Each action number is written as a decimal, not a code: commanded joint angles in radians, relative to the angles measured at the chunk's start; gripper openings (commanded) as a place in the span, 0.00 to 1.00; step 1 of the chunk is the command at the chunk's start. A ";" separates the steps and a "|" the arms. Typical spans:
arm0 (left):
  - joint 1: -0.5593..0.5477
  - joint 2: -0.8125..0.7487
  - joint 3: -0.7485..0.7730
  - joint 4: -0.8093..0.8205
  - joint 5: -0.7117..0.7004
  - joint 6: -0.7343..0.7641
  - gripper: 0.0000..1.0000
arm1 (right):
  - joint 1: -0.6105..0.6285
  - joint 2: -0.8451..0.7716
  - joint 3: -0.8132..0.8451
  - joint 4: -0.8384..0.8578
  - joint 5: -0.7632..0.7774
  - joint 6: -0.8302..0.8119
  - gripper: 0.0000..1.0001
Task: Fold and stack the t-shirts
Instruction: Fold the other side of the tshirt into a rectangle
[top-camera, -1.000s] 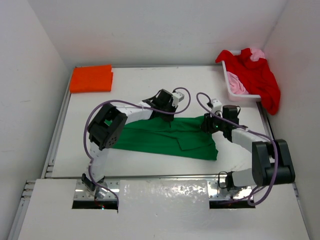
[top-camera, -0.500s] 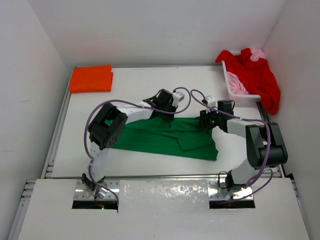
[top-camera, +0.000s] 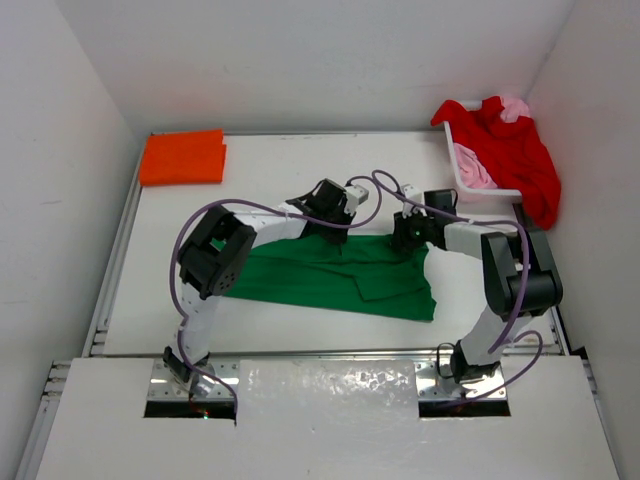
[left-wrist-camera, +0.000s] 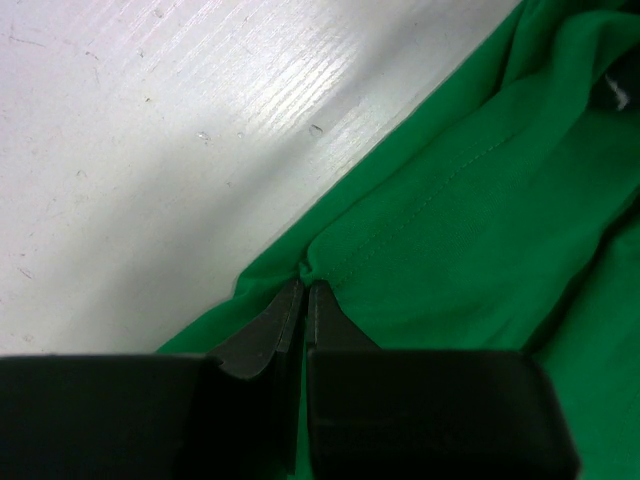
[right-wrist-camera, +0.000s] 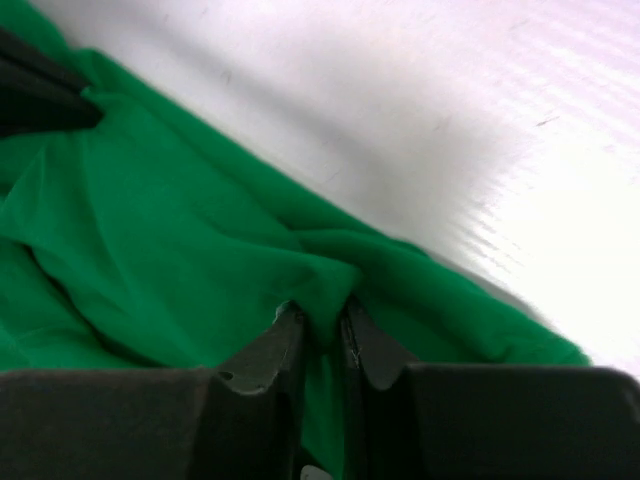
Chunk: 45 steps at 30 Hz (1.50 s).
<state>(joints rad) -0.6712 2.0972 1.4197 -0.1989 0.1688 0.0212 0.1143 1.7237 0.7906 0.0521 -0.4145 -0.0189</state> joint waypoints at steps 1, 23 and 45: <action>0.015 -0.003 0.038 0.015 0.003 0.003 0.00 | 0.007 -0.006 0.022 -0.026 -0.026 0.011 0.14; 0.030 -0.025 0.045 0.004 0.008 0.013 0.00 | -0.044 -0.246 0.005 -0.311 -0.106 0.128 0.00; 0.028 -0.028 0.018 -0.019 0.070 0.020 0.00 | -0.065 -0.200 -0.067 -0.522 -0.061 0.214 0.04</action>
<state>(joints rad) -0.6598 2.0907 1.4399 -0.2211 0.2497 0.0254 0.0673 1.5089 0.7322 -0.4335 -0.5278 0.1692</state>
